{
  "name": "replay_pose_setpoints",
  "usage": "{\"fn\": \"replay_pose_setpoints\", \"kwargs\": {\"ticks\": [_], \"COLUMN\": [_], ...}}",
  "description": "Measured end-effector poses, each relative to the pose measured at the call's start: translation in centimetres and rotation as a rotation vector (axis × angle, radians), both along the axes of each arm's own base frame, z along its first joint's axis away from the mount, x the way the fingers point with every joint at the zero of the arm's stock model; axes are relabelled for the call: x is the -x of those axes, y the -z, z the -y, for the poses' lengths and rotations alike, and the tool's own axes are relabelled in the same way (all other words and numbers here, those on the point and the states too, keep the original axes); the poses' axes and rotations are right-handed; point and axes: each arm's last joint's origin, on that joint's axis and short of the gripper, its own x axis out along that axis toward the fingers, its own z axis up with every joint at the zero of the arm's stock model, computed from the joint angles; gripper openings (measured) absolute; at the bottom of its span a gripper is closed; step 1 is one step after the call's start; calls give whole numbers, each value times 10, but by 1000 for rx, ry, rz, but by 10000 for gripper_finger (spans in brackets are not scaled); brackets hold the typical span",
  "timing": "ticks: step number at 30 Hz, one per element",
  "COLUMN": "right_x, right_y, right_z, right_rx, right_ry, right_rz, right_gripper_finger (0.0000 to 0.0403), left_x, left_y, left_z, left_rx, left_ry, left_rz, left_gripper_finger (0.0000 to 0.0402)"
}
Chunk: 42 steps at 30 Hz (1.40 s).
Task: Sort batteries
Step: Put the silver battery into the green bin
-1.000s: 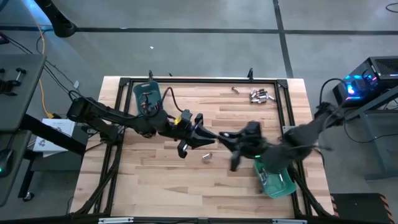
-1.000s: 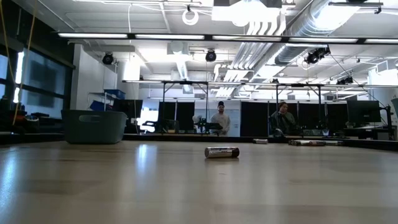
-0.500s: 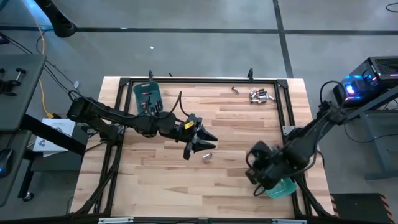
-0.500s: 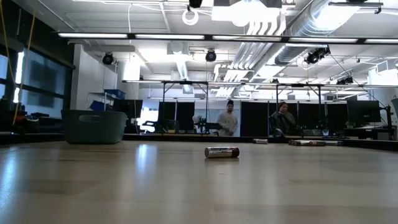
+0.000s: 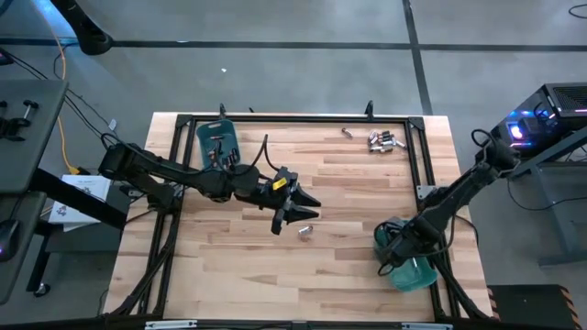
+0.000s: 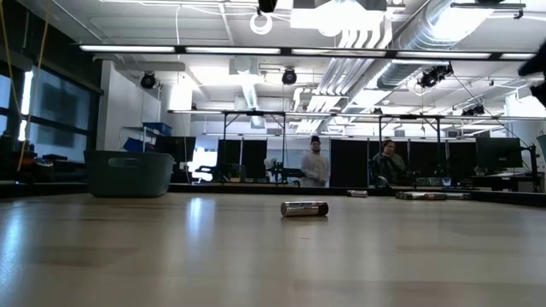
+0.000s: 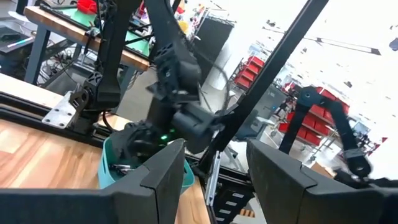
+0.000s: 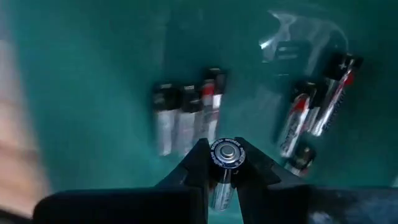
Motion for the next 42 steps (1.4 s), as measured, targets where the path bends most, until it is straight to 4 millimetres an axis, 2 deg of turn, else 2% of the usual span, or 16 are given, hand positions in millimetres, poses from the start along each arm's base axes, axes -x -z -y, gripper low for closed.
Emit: {"fn": "replay_pose_setpoints", "kwargs": {"ticks": [7,9,16,19,23,28,32,35,39,42], "right_x": [8,9,10,7,2,-8,-19,-28,-34,-37], "right_y": [26,27,27,17,-12,-71,-120,-151,-182,-195], "right_z": [7,9,9,7,2,-2,-5,-6,-7,-6], "right_rx": [-13,-2,4,10,55,148,225,334,509,595], "right_ry": [42,59,42,40,35,28,21,22,17,-8], "right_rz": [11,8,0,-9,-33,51,282,531,797,889], "right_gripper_finger": [34,41,112,119,121,122,123,123,123,124], "left_x": [0,0,0,0,2,14,23,22,10,0], "left_y": [0,0,1,5,20,45,64,81,109,137], "left_z": [0,0,0,0,4,16,20,22,28,33], "left_rx": [14,14,11,-22,-91,-245,-360,-392,-449,-487], "left_ry": [0,0,-1,0,12,-25,-140,-159,-52,41], "left_rz": [-4,-4,-10,-50,-188,-443,-626,-664,-702,-740], "left_gripper_finger": [168,168,168,168,168,168,168,168,168,168]}}
